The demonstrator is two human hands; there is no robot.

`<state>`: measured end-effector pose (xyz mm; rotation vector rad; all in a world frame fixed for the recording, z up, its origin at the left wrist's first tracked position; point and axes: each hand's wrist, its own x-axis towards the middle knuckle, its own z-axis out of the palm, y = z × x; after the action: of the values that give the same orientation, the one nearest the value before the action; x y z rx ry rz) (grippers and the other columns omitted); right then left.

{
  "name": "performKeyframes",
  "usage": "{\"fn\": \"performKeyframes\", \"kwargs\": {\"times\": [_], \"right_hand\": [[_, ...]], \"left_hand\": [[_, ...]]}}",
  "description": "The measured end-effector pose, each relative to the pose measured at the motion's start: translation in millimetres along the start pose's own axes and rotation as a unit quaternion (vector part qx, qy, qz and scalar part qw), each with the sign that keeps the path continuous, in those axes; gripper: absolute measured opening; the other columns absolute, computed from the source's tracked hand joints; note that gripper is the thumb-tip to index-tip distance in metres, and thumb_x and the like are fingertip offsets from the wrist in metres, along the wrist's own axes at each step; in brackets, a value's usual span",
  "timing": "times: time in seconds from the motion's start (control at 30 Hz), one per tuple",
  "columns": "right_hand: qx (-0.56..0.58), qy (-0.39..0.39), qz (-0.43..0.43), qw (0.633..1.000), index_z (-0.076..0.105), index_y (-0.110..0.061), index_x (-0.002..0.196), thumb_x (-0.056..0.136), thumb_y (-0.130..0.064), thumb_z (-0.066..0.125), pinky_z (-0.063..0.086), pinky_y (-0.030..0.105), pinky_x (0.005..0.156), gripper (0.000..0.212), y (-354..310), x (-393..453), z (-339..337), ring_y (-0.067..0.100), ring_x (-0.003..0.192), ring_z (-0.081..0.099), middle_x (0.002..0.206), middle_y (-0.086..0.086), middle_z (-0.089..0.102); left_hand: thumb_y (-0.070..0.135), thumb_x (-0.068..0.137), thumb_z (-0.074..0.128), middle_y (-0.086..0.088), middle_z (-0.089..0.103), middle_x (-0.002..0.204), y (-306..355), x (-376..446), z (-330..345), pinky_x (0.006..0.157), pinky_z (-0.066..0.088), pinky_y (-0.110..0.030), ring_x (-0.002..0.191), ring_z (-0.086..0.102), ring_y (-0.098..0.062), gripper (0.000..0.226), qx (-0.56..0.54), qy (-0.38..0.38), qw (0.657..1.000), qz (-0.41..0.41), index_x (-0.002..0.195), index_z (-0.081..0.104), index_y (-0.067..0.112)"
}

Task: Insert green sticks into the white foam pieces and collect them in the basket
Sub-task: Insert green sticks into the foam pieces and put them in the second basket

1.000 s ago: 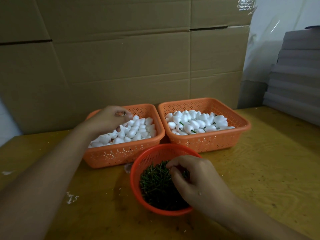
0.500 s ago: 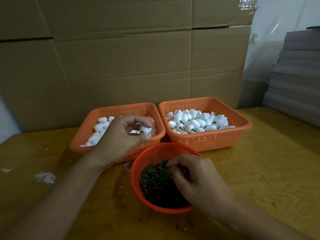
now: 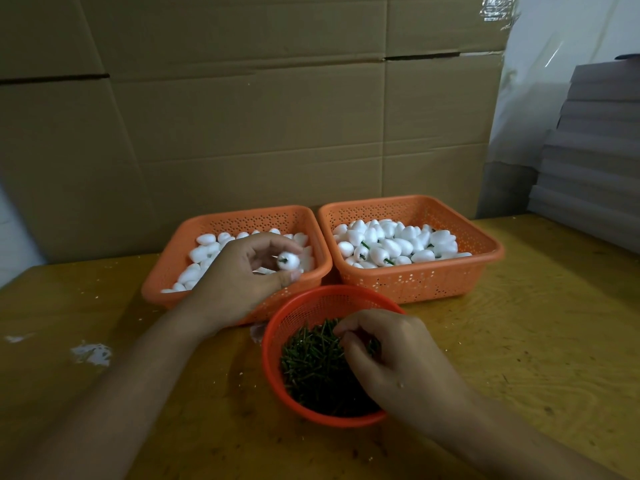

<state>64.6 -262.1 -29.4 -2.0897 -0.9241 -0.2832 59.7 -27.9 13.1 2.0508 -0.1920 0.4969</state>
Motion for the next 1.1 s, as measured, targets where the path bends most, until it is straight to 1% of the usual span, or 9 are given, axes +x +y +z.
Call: {"fn": "performKeyframes", "kwargs": {"times": [0.2,0.3,0.37,0.47,0.57,0.67,0.8,0.93,1.1], "right_hand": [[0.004,-0.001,-0.002,1.0,0.074,-0.026,0.098,0.087,-0.03,0.053,0.043,0.006,0.07,0.024,-1,0,-1,-0.004,0.088,0.062,0.093,-0.019,0.071],[0.009,0.002,-0.005,1.0,0.074,-0.026,0.097,0.087,-0.029,0.053,0.039,0.004,0.066,0.023,-2,0,-1,-0.009,0.08,0.06,0.088,-0.02,0.069],[0.011,0.007,-0.006,1.0,0.074,-0.026,0.096,0.086,-0.028,0.054,0.038,0.003,0.065,0.022,-2,0,-2,-0.011,0.078,0.059,0.085,-0.022,0.067],[0.013,0.012,-0.006,1.0,0.073,-0.026,0.095,0.085,-0.031,0.052,0.039,0.003,0.067,0.024,-1,0,-2,-0.007,0.084,0.06,0.087,-0.021,0.068],[0.014,0.013,-0.007,1.0,0.073,-0.026,0.095,0.084,-0.036,0.048,0.038,0.001,0.069,0.028,-1,1,-2,-0.005,0.086,0.061,0.087,-0.02,0.068],[0.014,0.011,-0.007,1.0,0.073,-0.027,0.095,0.085,-0.036,0.048,0.038,0.001,0.069,0.028,-2,2,-2,-0.005,0.086,0.061,0.088,-0.02,0.069],[0.015,0.012,-0.011,1.0,0.073,-0.026,0.096,0.086,-0.034,0.05,0.039,0.003,0.068,0.026,-1,1,-3,-0.004,0.085,0.061,0.088,-0.018,0.069],[0.01,0.008,-0.018,1.0,0.073,-0.026,0.095,0.087,-0.03,0.053,0.036,0.002,0.063,0.022,-2,1,-4,-0.01,0.076,0.058,0.084,-0.02,0.066],[0.008,0.006,-0.02,1.0,0.072,-0.026,0.095,0.087,-0.03,0.053,0.037,0.003,0.063,0.021,-3,2,-4,-0.009,0.078,0.059,0.082,-0.022,0.065]], "left_hand": [[0.011,0.088,0.062,0.004,0.067,0.108,-19,28,-32,0.081,0.047,-0.03,0.099,0.063,-0.013,0.013,0.257,0.047,0.956,-0.13,0.087,0.066,0.024],[0.03,0.099,0.049,-0.005,0.054,0.135,-28,44,-47,0.103,0.041,-0.035,0.129,0.049,-0.023,0.031,0.434,-0.096,0.865,-0.233,0.116,0.067,0.013],[0.042,0.102,0.04,-0.004,0.033,0.158,-29,51,-54,0.116,0.032,-0.039,0.147,0.03,-0.023,0.053,0.489,-0.19,0.799,-0.294,0.146,0.045,0.013],[0.045,0.101,0.042,-0.002,0.017,0.166,-28,59,-58,0.116,0.034,-0.038,0.15,0.024,-0.022,0.064,0.531,-0.242,0.752,-0.307,0.157,0.027,0.018],[0.049,0.094,0.056,0.001,0.008,0.167,-30,63,-59,0.096,0.043,-0.032,0.14,0.037,-0.017,0.055,0.483,-0.227,0.782,-0.322,0.145,0.049,0.028],[0.059,0.09,0.057,0.003,0.0,0.169,-38,67,-55,0.111,0.033,-0.037,0.152,0.016,-0.022,0.064,0.463,-0.236,0.795,-0.314,0.148,0.042,0.039],[0.048,0.095,0.044,0.012,-0.008,0.168,-47,71,-42,0.125,-0.001,-0.048,0.153,-0.017,-0.02,0.054,0.404,-0.254,0.848,-0.231,0.148,0.037,0.047],[0.088,0.068,0.04,0.016,0.02,0.164,-45,74,-34,0.122,0.013,-0.053,0.152,0.018,-0.021,0.061,0.4,-0.269,0.852,-0.205,0.122,0.053,0.063],[0.076,0.076,0.055,0.02,0.05,0.14,-44,78,-32,0.117,0.027,-0.049,0.132,0.044,-0.013,0.034,0.401,-0.251,0.865,-0.168,0.105,0.058,0.059]]}}
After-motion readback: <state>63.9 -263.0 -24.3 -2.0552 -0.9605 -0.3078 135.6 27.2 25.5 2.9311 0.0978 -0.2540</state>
